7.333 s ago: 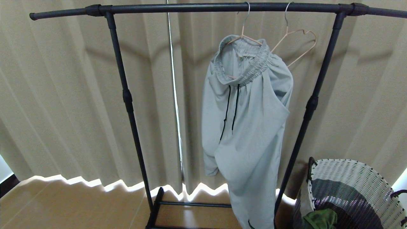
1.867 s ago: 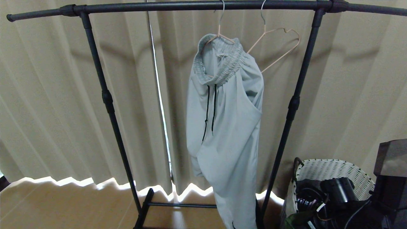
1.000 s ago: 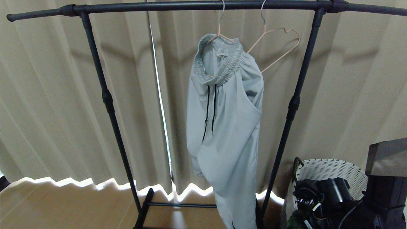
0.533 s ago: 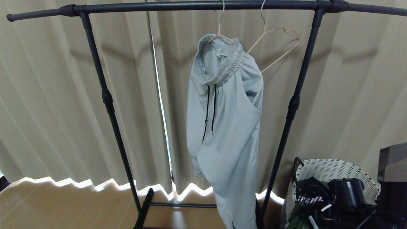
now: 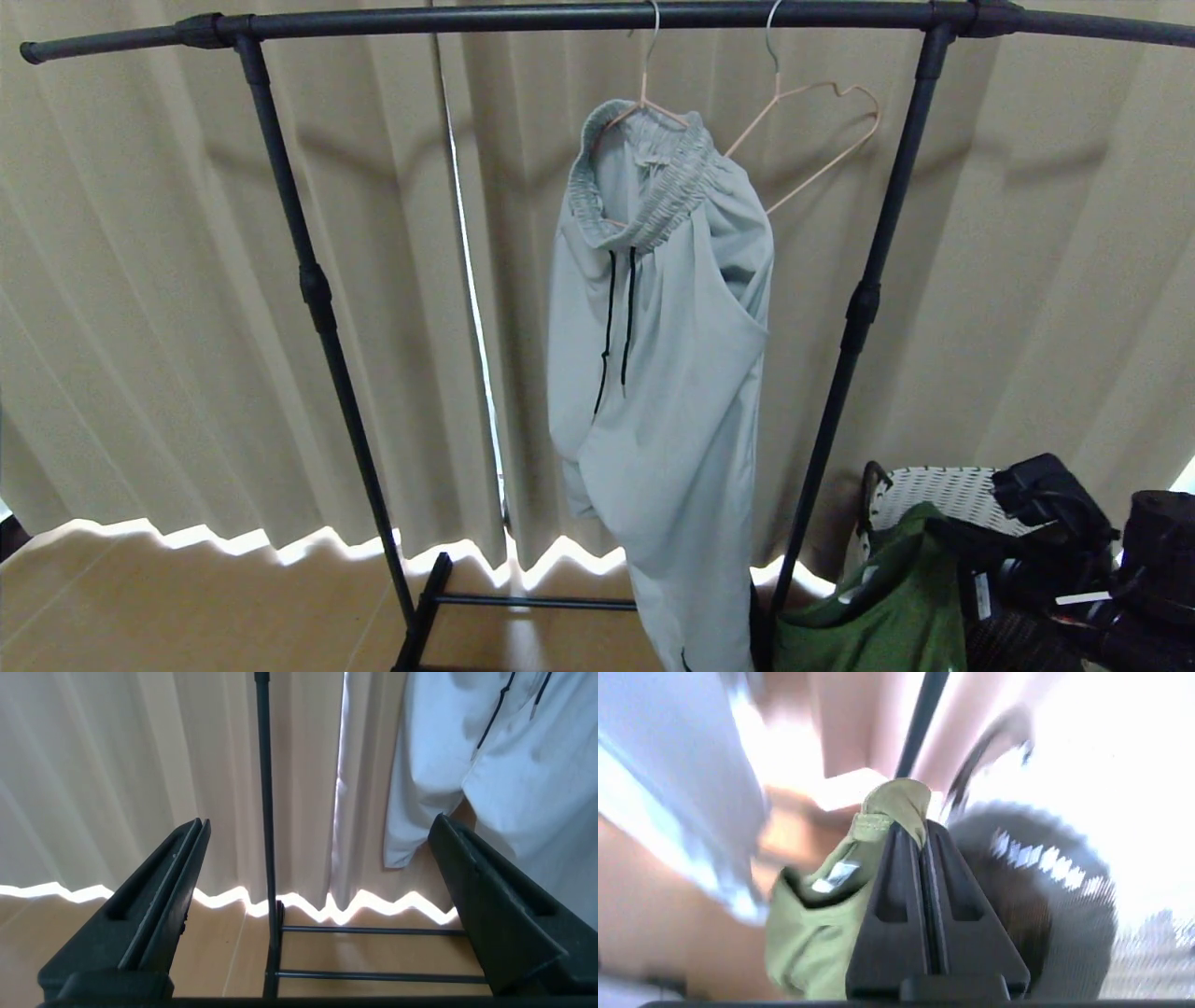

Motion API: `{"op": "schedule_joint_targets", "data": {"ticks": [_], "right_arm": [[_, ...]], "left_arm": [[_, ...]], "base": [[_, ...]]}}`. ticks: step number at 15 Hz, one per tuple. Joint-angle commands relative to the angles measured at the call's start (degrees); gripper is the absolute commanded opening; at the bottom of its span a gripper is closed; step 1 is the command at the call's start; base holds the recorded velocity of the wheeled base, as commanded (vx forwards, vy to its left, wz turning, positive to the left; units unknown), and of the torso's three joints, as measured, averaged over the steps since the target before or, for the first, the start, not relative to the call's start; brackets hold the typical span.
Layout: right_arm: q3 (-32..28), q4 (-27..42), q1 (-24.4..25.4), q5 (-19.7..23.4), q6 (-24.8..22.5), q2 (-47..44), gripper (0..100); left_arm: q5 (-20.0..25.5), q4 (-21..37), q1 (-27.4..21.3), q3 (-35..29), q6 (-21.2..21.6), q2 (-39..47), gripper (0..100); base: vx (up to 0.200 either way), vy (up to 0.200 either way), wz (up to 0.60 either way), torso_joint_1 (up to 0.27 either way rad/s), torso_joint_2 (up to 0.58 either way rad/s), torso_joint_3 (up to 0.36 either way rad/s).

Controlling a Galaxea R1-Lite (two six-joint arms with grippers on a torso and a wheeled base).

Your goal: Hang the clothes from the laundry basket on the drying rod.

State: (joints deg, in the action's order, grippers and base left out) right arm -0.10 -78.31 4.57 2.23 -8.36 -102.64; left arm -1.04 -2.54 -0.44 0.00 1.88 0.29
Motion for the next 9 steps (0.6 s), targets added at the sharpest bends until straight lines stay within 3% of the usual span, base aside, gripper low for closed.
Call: {"op": "schedule_joint_targets", "data": {"ticks": [1,4,6,9], "right_arm": [[0.1,-0.3,0.3,0.3,0.5,10.1,0],[-12.4,9.1,0.5,0.3,0.3,14.1,0],[-27.1,32.7,2.2,1.4,0.5,20.6,0],[-35.8,55.4,2.5,2.7,0.4,29.6,0]], "left_arm": [[0.0,0.0,0.0,0.0,0.1,0.0,100],[0.0,0.0,0.0,0.0,0.1,0.0,100],[0.2,0.1,0.0,0.0,0.6,0.0,100],[0.2,0.1,0.0,0.0,0.9,0.0,100]], "base": [[0.0,0.0,0.0,0.0,0.0,0.0],[0.0,0.0,0.0,0.0,0.0,0.0],[0.0,0.0,0.0,0.0,0.0,0.0],[0.0,0.0,0.0,0.0,0.0,0.0]]}}
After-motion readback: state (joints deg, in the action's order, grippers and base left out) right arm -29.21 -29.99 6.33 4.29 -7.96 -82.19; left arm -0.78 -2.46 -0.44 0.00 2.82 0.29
